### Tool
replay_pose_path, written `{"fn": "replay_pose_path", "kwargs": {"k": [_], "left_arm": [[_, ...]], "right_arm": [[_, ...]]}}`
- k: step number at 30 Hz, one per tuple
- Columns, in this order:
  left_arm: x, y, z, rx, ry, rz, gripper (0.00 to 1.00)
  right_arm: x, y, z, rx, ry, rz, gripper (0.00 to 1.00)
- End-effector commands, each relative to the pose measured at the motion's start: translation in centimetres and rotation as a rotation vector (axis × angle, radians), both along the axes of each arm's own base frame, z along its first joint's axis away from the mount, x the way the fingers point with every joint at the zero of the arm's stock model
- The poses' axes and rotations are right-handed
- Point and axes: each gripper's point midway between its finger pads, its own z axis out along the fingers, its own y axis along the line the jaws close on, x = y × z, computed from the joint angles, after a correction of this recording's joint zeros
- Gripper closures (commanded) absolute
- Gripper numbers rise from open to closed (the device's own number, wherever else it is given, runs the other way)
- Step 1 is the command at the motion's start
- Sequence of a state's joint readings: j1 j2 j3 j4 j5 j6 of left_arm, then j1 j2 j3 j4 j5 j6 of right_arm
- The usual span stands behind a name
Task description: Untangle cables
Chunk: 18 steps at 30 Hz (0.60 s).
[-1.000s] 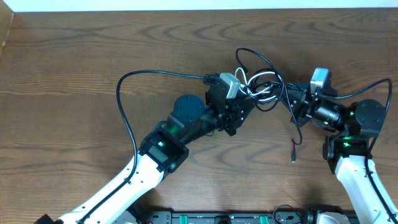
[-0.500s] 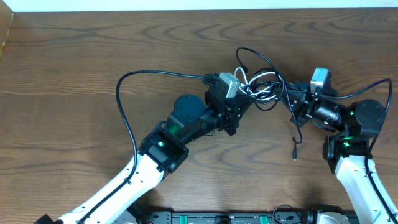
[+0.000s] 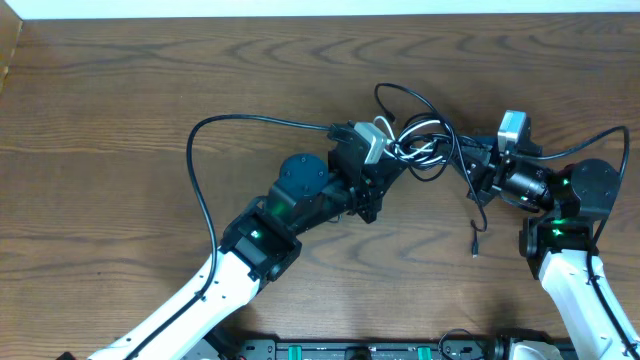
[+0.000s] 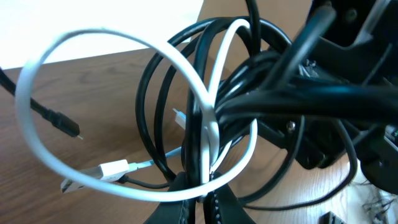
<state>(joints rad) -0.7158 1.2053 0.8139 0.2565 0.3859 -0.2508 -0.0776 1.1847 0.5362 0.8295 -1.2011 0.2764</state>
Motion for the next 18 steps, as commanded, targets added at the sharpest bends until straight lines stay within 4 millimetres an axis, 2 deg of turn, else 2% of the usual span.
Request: {"fn": "replay_pose_path", "kwargs": {"k": [1, 5, 14, 18], "left_arm": [[0.4, 1.2, 1.1, 0.045, -0.089, 0.048, 0.93], [0.6, 2.9, 1.2, 0.084, -0.095, 0.126, 0.92], [-0.8, 4.3, 1.7, 0.144, -0.14, 0.113, 0.92], [0.0, 5.4, 1.3, 0.178, -0.137, 0.188, 0.92]], "right_arm": [[0.6, -0.9, 0.6, -0.001, -0.025, -0.045, 0.99], [0.7, -1.0, 0.5, -0.001, -0.02, -0.047, 0.99], [0.7, -1.0, 0.5, -0.001, -0.019, -0.047, 0.99], [0.7, -1.0, 0.5, -0.001, -0.019, -0.047, 0.99]]}}
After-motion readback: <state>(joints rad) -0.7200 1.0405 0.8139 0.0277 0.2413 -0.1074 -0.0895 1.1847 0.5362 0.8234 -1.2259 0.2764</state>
